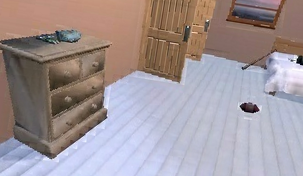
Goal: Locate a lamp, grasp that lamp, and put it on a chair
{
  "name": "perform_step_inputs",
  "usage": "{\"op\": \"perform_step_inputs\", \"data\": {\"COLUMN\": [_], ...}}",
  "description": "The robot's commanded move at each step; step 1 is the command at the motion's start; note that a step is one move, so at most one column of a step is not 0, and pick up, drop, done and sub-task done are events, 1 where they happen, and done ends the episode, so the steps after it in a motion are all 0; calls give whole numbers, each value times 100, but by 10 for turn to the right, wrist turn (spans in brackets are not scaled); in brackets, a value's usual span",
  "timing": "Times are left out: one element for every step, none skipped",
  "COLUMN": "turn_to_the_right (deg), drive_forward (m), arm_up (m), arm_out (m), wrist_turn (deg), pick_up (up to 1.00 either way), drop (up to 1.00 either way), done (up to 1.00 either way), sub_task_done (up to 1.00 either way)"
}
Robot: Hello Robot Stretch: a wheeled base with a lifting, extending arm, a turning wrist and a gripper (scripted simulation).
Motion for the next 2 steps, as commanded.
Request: {"op": "perform_step_inputs", "data": {"turn_to_the_right": [450,450], "drive_forward": [0,0], "arm_up": [0,0], "arm_out": [0,0], "wrist_turn": [0,0], "pick_up": [0,0], "drop": [0,0], "done": [0,0], "sub_task_done": [0,0]}}
